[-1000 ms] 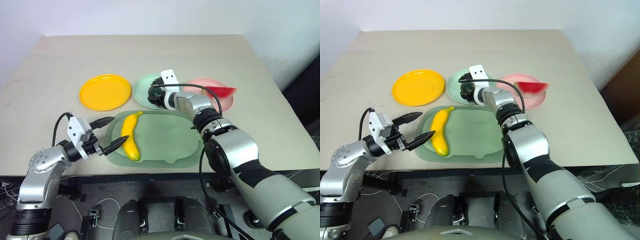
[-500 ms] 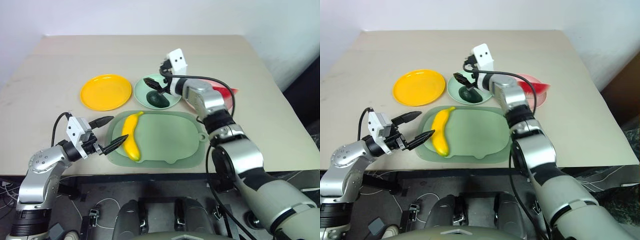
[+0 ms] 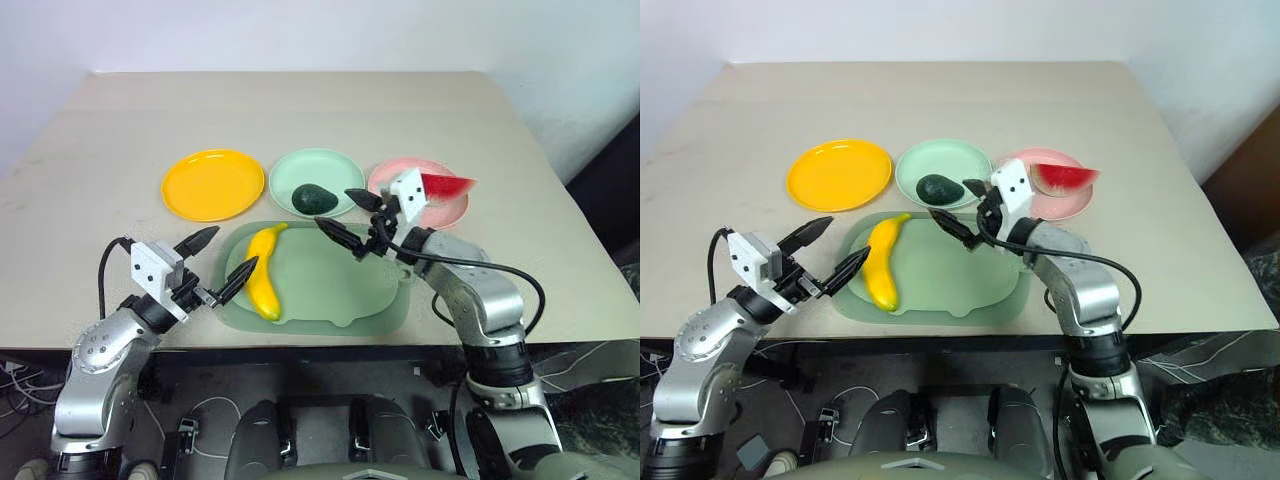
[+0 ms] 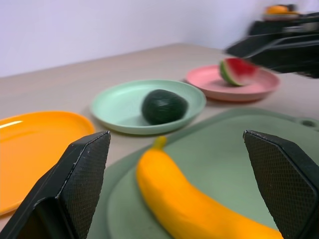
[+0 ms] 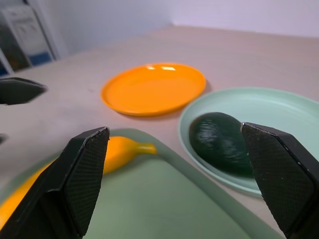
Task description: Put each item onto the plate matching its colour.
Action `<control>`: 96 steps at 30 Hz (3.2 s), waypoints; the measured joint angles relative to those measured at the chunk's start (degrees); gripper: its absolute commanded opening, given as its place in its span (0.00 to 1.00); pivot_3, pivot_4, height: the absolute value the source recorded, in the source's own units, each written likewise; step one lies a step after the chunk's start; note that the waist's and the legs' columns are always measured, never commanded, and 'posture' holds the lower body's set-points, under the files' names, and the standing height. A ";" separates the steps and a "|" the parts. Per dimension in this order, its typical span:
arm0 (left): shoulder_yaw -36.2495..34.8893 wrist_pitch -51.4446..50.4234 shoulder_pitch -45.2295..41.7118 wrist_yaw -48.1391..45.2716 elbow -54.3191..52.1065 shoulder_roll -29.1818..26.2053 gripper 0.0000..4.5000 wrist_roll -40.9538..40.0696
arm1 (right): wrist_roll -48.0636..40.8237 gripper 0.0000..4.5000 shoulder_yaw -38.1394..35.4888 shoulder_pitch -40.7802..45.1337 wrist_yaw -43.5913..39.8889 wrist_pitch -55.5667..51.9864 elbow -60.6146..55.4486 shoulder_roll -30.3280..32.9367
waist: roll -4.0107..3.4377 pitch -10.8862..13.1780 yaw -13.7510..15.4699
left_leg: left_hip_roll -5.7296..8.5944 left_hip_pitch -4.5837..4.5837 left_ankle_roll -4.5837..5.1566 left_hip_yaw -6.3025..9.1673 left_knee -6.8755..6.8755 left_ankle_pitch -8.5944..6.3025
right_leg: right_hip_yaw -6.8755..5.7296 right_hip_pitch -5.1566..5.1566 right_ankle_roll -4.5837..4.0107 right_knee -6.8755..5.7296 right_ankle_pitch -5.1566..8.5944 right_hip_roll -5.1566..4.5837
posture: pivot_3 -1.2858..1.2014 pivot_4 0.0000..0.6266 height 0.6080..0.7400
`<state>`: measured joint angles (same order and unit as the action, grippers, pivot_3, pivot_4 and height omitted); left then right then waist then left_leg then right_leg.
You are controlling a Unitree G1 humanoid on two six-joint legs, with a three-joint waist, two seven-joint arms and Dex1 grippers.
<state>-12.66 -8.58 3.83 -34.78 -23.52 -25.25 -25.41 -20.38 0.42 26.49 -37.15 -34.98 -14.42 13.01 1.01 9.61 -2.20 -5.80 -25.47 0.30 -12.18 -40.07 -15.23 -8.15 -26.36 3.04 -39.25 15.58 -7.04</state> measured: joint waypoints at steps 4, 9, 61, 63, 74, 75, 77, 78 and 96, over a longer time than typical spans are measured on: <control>0.35 -1.77 0.11 5.72 -2.69 2.20 1.00 1.41 | -3.56 1.00 -1.12 -2.16 -3.41 0.55 -1.82 3.49 | 0.01 0.00 -0.02 | 0.01 0.01 0.02 0.03 0.00 -0.01 | -0.01 0.02 0.00 0.02 0.00 0.00 | 0.52 0.24 0.66; 2.31 -6.90 -0.06 13.41 -4.99 4.13 1.00 5.25 | -3.46 1.00 -0.82 -3.41 -5.89 2.62 -1.22 7.34 | 0.01 0.00 0.02 | 0.03 0.02 0.03 0.03 0.00 -0.01 | -0.01 0.04 0.00 0.03 0.00 0.00 | 0.52 0.24 0.66; 13.34 -61.96 -25.18 31.74 -8.47 6.68 0.41 9.74 | -8.07 1.00 -3.87 -7.50 -6.95 5.18 -2.36 17.77 | 0.08 -0.01 1.65 | 0.08 0.07 0.00 0.12 -0.08 0.02 | -0.05 0.17 0.01 -0.02 -0.01 0.00 | 0.52 0.24 0.66; 12.55 -60.59 -26.73 32.80 -7.08 7.81 0.41 10.80 | -8.10 1.00 -3.68 -7.50 -7.14 5.16 -2.55 17.78 | 0.08 -0.01 1.68 | 0.08 0.07 0.00 0.12 -0.08 0.02 | -0.05 0.17 0.01 -0.02 -0.01 0.00 | 0.52 0.24 0.66; 1.20 -60.92 -40.46 41.49 4.68 15.30 0.41 14.60 | -8.61 1.00 -0.97 -6.62 -7.08 5.11 -3.20 16.14 | 0.10 0.00 1.52 | 0.08 0.07 0.01 0.12 -0.08 0.03 | -0.07 0.16 0.02 -0.04 -0.01 0.02 | 0.52 0.24 0.66; 0.16 -60.31 -41.85 42.36 6.62 15.44 0.41 14.94 | -8.58 1.00 -0.67 -6.39 -7.08 5.18 -3.19 15.86 | 0.10 0.00 1.53 | 0.08 0.07 0.00 0.12 -0.09 0.03 | -0.07 0.16 0.02 -0.06 -0.01 0.02 | 0.52 0.24 0.66; -2.90 -57.83 -45.29 44.60 11.45 15.61 0.41 16.01 | -8.50 1.00 0.26 -5.92 -7.08 5.44 -3.19 15.08 | 0.11 0.00 1.56 | 0.08 0.08 0.00 0.13 -0.11 0.03 | -0.08 0.18 0.02 -0.07 -0.01 0.01 | 0.52 0.24 0.66; -4.39 -55.67 -46.55 45.48 13.59 15.86 0.41 16.19 | -8.48 1.00 0.68 -5.84 -7.09 5.47 -3.18 14.88 | 0.11 0.00 1.60 | 0.09 0.07 0.00 0.12 -0.12 0.03 | -0.08 0.19 0.02 -0.06 -0.01 0.01 | 0.52 0.24 0.66; -4.39 -22.70 -62.12 40.80 64.93 8.92 0.41 18.78 | -6.61 1.00 1.18 -4.06 -6.19 7.70 0.41 13.96 | 0.17 0.03 1.43 | 0.09 0.02 0.00 0.04 -0.12 0.03 | -0.12 0.11 0.04 -0.08 -0.01 0.02 | 0.52 0.24 0.66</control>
<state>-17.06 -31.28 -58.29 6.02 41.42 -16.33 -6.63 -26.99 1.61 22.43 -43.33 -27.28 -14.01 26.98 1.19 9.65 -0.77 -5.71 -25.44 0.30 -12.14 -40.19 -15.20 -8.26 -26.24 3.07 -39.33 15.58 -7.02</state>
